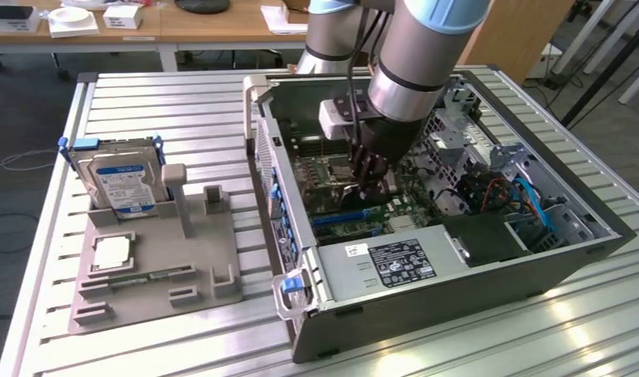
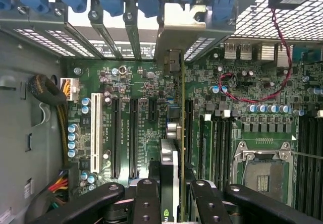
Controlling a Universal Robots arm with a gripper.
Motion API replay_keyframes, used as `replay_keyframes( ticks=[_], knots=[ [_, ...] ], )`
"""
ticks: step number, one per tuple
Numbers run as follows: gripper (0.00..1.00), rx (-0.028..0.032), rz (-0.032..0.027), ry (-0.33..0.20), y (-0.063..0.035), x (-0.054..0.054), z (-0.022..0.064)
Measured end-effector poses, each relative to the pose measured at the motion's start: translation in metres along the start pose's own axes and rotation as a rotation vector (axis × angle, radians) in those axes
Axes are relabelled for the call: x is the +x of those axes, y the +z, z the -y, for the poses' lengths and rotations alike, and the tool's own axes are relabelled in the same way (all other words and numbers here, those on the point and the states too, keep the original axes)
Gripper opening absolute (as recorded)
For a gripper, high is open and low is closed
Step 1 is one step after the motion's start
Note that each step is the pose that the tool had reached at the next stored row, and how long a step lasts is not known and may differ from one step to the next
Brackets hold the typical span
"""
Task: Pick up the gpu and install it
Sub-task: 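Insert the gpu into the slot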
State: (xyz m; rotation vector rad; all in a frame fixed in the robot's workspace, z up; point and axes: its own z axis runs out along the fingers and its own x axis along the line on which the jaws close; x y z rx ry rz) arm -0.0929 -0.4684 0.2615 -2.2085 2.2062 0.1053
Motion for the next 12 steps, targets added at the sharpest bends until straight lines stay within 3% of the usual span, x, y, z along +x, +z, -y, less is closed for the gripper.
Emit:
replay_keyframes(
  ticks=[12],
  knots=[
    [0.27, -0.0001, -0.0001, 0.000, 0.0036, -0.0012, -0.0024]
  ],
)
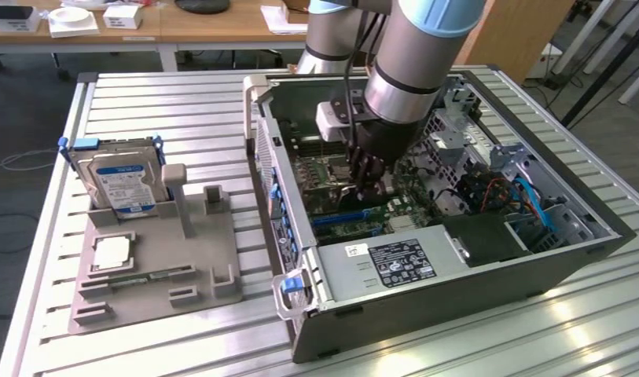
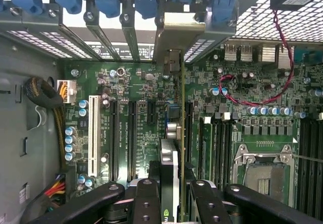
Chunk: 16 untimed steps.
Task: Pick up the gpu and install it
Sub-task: 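Insert the gpu into the slot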
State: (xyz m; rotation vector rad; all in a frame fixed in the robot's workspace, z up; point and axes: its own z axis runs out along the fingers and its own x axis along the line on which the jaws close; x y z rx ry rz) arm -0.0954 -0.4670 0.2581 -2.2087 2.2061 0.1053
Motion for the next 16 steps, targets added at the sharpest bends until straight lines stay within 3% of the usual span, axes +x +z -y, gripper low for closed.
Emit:
replay_keyframes(
  ticks=[5, 9, 16],
  knots=[
    [0.27, -0.0027, 0.0001, 0.000, 0.0009, 0.0000, -0.0005],
    [0.27, -0.0094, 0.0002, 0.001, 0.0016, 0.0000, -0.0005],
    [0.27, -0.0093, 0.0006, 0.001, 0.0025, 0.0001, -0.0003]
  ],
)
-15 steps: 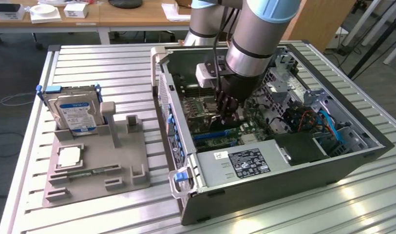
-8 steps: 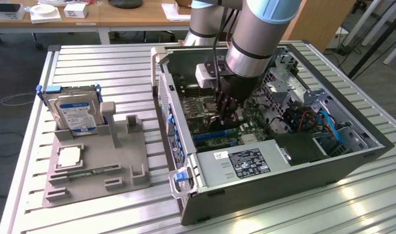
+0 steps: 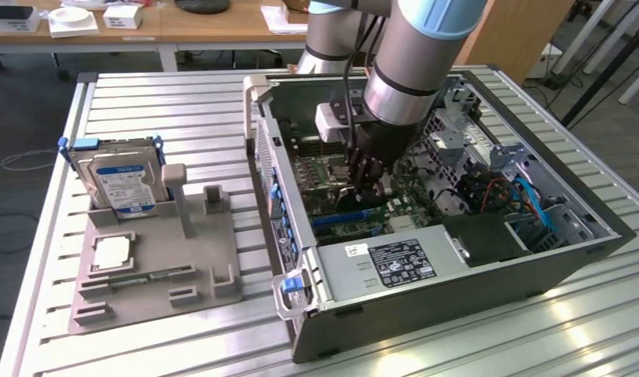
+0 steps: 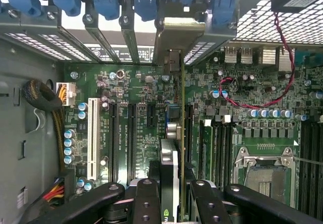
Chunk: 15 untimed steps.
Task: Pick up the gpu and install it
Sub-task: 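Insert the gpu into the slot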
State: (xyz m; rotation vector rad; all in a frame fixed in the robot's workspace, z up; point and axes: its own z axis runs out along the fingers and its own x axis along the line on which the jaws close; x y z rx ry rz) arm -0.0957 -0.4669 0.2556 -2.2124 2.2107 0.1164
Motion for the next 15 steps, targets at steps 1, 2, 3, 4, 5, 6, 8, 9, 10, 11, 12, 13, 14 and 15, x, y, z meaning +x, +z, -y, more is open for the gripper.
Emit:
replay_keyframes(
  ticks=[1, 2, 3, 4, 5, 6, 8, 9, 10, 11, 12, 13, 14, 15],
  knots=[
    [0.27, -0.0002, -0.0003, 0.000, 0.0002, 0.0001, 0.0000],
    [0.27, -0.0001, -0.0003, 0.000, 0.0005, 0.0001, 0.0000],
    [0.27, 0.0000, -0.0002, 0.000, 0.0009, 0.0001, 0.0000],
    [0.27, -0.0001, -0.0002, 0.000, 0.0012, 0.0001, 0.0000],
    [0.27, -0.0001, -0.0003, 0.000, 0.0015, 0.0001, 0.0000],
    [0.27, -0.0002, -0.0004, 0.000, 0.0017, 0.0002, 0.0001],
    [0.27, -0.0002, -0.0005, 0.000, 0.0021, 0.0002, 0.0001],
    [0.27, -0.0001, -0.0003, 0.000, 0.0023, 0.0002, 0.0001],
    [0.27, -0.0002, -0.0003, 0.000, 0.0024, 0.0002, 0.0001],
    [0.27, -0.0002, -0.0003, 0.000, 0.0027, 0.0003, 0.0000],
    [0.27, -0.0001, -0.0004, 0.000, 0.0029, 0.0003, 0.0001],
    [0.27, -0.0001, -0.0005, 0.000, 0.0029, 0.0003, 0.0001],
    [0.27, -0.0002, -0.0008, 0.000, 0.0029, 0.0003, 0.0001],
    [0.27, 0.0000, -0.0018, 0.000, 0.0032, 0.0003, 0.0002]
  ],
)
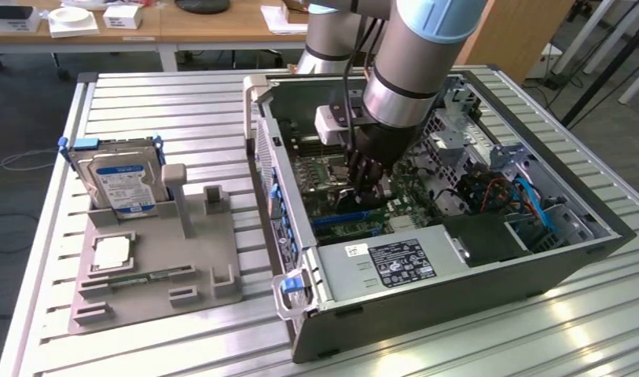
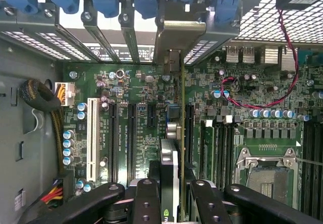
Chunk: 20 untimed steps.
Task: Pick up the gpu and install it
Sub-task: 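Insert the gpu into the slot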
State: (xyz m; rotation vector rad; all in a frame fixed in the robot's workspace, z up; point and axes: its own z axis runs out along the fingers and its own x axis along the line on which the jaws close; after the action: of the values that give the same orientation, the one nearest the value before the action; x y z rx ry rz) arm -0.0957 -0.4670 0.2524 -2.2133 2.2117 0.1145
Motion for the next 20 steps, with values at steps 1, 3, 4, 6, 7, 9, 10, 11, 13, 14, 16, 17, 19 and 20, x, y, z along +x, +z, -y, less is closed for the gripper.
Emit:
replay_keyframes(
  ticks=[1, 3, 4, 6, 7, 9, 10, 11, 13, 14, 16, 17, 19, 20],
  knots=[
    [0.27, 0.0000, -0.0015, 0.000, 0.0000, 0.0000, 0.0000],
    [0.27, -0.0001, -0.0048, 0.000, 0.0001, 0.0001, 0.0000],
    [0.27, -0.0002, -0.0055, 0.000, 0.0000, 0.0001, -0.0001],
    [0.27, -0.0001, -0.0056, 0.000, 0.0000, 0.0001, -0.0001],
    [0.27, 0.0000, -0.0060, 0.000, 0.0002, 0.0000, 0.0000],
    [0.27, 0.0000, -0.0088, 0.000, 0.0004, -0.0001, 0.0000],
    [0.27, -0.0001, -0.0107, 0.000, 0.0005, -0.0001, -0.0001],
    [0.27, -0.0001, -0.0119, 0.001, 0.0007, -0.0004, -0.0001],
    [0.27, -0.0001, -0.0130, 0.001, 0.0009, -0.0005, 0.0000],
    [0.27, -0.0001, -0.0130, 0.001, 0.0009, -0.0005, 0.0000],
    [0.27, -0.0001, -0.0130, 0.001, 0.0011, -0.0005, 0.0000],
    [0.27, -0.0001, -0.0130, 0.001, 0.0012, -0.0005, 0.0000],
    [0.27, -0.0001, -0.0129, 0.001, 0.0017, -0.0005, 0.0000],
    [0.27, 0.0000, -0.0129, 0.001, 0.0020, -0.0004, 0.0000]
  ],
)
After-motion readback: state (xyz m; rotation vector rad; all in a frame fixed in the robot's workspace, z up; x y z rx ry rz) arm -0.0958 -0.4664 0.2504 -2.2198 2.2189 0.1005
